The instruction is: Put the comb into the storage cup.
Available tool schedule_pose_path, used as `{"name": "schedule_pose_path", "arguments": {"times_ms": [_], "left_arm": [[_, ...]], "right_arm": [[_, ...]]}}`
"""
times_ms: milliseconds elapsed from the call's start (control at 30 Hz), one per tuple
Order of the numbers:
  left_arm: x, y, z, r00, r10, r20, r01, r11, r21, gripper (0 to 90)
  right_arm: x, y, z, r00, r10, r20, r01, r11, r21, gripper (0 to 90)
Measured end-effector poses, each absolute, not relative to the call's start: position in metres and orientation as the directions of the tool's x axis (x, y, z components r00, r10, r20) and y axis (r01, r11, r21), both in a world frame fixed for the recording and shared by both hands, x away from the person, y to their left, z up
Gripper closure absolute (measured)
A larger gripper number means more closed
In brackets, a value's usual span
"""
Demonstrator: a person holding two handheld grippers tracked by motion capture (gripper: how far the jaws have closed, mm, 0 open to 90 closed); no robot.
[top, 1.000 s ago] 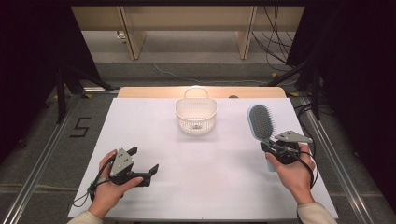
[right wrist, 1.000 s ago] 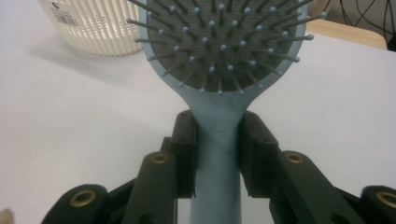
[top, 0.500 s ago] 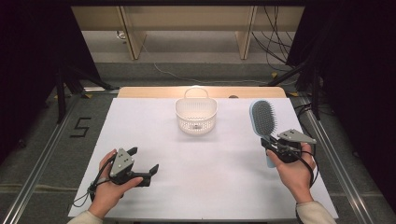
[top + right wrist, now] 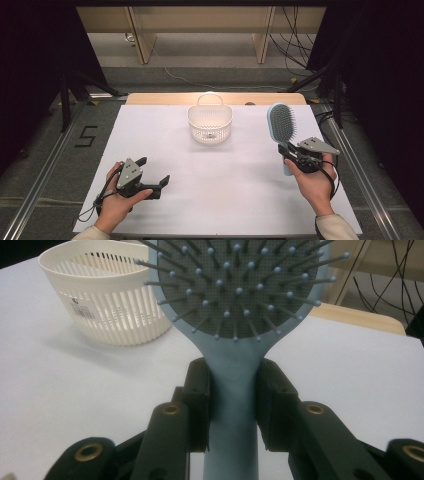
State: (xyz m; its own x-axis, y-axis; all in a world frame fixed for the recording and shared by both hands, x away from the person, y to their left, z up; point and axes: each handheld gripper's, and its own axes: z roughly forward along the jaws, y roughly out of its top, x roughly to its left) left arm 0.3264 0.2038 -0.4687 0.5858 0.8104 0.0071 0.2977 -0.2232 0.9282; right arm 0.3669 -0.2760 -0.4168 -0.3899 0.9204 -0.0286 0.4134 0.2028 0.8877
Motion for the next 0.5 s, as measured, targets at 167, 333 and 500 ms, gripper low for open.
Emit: {"name": "schedule_pose_path", "arguments": {"times_ms": [167, 333, 500], "left_arm": [[0.3263, 0.2034, -0.4688, 0.589, 0.808, 0.008, 0.296, -0.225, 0.928, 1.3], [0.3263, 0.2031, -0.4687, 0.589, 0.808, 0.009, 0.295, -0.225, 0.929, 1.4], [0.3264, 0.2034, -0.4687, 0.588, 0.809, 0.010, 0.293, -0.225, 0.929, 1.3]], "right_arm": [[0.3675, -0.2751, -0.4151, -0.390, 0.920, -0.030, 0.386, 0.193, 0.902, 70.3], [0.3688, -0.2742, -0.4143, -0.394, 0.919, -0.030, 0.374, 0.190, 0.908, 70.3], [0.3707, -0.2725, -0.4153, -0.394, 0.919, -0.028, 0.365, 0.184, 0.912, 70.4]]}}
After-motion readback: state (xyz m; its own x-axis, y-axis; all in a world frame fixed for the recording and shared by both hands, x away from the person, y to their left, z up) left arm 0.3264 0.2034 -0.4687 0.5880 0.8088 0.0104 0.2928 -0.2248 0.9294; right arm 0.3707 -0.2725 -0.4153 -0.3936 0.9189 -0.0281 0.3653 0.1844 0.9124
